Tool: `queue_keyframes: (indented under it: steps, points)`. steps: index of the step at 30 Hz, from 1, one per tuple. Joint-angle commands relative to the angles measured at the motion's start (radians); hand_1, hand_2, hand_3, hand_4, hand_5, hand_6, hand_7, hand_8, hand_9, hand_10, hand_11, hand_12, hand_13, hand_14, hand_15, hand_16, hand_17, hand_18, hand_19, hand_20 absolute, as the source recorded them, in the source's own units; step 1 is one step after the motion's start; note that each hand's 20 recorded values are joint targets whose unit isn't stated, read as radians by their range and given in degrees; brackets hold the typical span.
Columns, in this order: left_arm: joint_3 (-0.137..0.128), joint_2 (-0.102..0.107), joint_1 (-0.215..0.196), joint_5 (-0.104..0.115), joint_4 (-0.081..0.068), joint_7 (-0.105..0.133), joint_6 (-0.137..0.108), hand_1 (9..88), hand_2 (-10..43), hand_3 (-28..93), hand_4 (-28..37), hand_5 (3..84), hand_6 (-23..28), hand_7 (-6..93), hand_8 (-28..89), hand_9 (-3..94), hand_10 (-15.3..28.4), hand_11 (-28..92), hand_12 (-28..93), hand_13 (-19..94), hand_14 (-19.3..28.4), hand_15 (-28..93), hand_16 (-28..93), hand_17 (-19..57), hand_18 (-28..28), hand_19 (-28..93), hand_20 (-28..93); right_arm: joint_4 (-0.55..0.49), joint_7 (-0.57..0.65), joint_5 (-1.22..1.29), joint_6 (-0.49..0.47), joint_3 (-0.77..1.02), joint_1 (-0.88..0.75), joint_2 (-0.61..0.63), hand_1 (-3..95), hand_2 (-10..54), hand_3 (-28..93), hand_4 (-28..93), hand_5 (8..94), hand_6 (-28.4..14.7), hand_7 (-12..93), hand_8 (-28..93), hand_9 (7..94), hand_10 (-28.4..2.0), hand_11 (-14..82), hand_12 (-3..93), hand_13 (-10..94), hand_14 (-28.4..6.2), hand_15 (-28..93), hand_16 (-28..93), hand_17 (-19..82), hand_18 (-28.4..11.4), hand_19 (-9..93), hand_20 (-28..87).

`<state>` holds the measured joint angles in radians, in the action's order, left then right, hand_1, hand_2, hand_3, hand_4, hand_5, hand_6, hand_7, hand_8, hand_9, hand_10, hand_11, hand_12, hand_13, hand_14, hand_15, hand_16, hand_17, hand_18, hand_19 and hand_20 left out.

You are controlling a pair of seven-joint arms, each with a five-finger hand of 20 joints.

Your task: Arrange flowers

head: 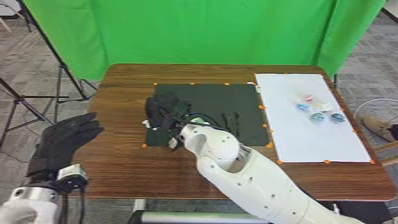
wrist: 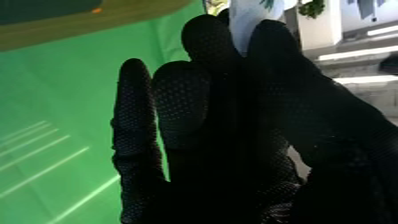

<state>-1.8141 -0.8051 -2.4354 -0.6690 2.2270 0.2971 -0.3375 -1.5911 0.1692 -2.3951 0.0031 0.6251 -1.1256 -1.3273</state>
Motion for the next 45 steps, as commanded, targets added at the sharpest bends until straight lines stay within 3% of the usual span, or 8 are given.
queue_keyframes:
  steps: [1,9,12,20,28,35,41,45]
  points:
    - [-0.008,0.017,0.041,-0.022,-0.004,-0.039,0.050,27.8,8.6,80,-11.9,46.5,14.2,11.9,-8,39.9,22.3,37,10,30,28.4,60,-13,-8.5,21.7,59,17,0.046,0.022,-0.065,0.009,0.019,0.014,-0.004,50.2,-7.0,77,-28,79.0,2.1,29,3,77.7,-9.2,27.2,39.7,66,-3.4,68,33,26,-17.1,79,9]
    - [-0.003,0.010,0.051,-0.026,-0.007,-0.047,0.060,28.0,8.7,79,-10.6,45.2,14.0,7.7,-6,38.8,21.3,30,11,29,28.0,55,-11,-8.5,21.4,58,17,0.050,0.027,-0.098,-0.020,0.036,-0.019,-0.026,49.6,-7.6,78,-28,78.7,2.4,29,2,77.3,-8.6,26.8,40.2,65,-3.2,68,34,26,-16.9,78,11]
    - [0.011,0.026,0.058,-0.014,-0.012,-0.037,0.054,28.1,8.7,79,-10.3,44.8,13.8,6.9,-5,38.4,21.2,29,11,29,28.0,54,-11,-8.6,21.3,57,17,0.047,0.026,-0.105,-0.025,0.033,-0.028,-0.025,49.5,-7.8,78,-28,78.6,2.5,28,2,77.2,-8.6,26.8,40.3,65,-3.1,67,34,25,-16.9,77,11]
    - [0.032,0.032,0.080,-0.010,-0.019,-0.030,0.048,28.5,8.7,79,-10.0,45.2,14.3,6.6,-5,38.6,21.3,28,13,29,27.8,52,-9,-8.6,21.3,57,18,0.036,0.057,-0.039,-0.093,0.058,-0.056,-0.058,45.4,-9.5,78,-28,75.1,2.2,31,0,72.8,-9.1,31.7,37.0,62,-5.5,69,32,22,-17.8,73,20]
    - [0.065,0.045,0.116,-0.007,-0.028,-0.021,0.047,28.5,8.7,79,-10.1,44.6,14.1,6.3,-5,38.4,21.3,26,13,29,27.9,52,-9,-8.6,21.3,57,18,0.059,0.150,-0.048,-0.022,0.011,-0.010,-0.067,40.3,-9.5,78,-28,72.1,1.1,31,0,67.5,-9.9,41.2,29.7,60,-7.6,73,26,21,-18.8,72,22]
    - [0.063,0.045,0.102,0.001,-0.027,-0.012,0.036,28.3,8.6,79,-9.9,44.3,13.9,5.4,-5,38.0,20.9,26,13,29,27.8,52,-9,-8.7,21.3,56,19,0.059,0.177,-0.057,-0.046,0.012,-0.008,-0.071,38.0,-9.5,81,-28,69.6,0.3,30,0,64.6,-11.5,45.3,27.1,58,-8.4,74,25,20,-19.5,72,22]
    - [0.081,0.084,0.102,0.033,-0.029,0.020,0.017,28.4,8.6,79,-9.8,43.9,14.0,3.9,-4,37.6,20.6,24,13,29,27.5,50,-9,-8.7,21.3,56,19,0.059,0.161,-0.077,-0.059,0.020,-0.018,-0.074,34.9,-9.5,86,-28,66.8,-0.3,28,-7,60.9,-13.1,49.0,23.2,55,-9.4,75,25,19,-20.4,71,23]
    - [0.068,0.079,0.077,0.033,-0.021,0.019,0.013,28.5,8.6,79,-9.7,44.0,13.9,4.2,-4,37.9,20.8,24,14,29,27.6,50,-8,-8.7,21.3,56,19,0.050,0.153,-0.083,-0.063,0.021,-0.021,-0.072,34.3,-9.5,86,-28,66.3,-0.3,28,-13,60.4,-13.4,49.2,22.2,55,-9.5,75,24,18,-20.7,71,23]
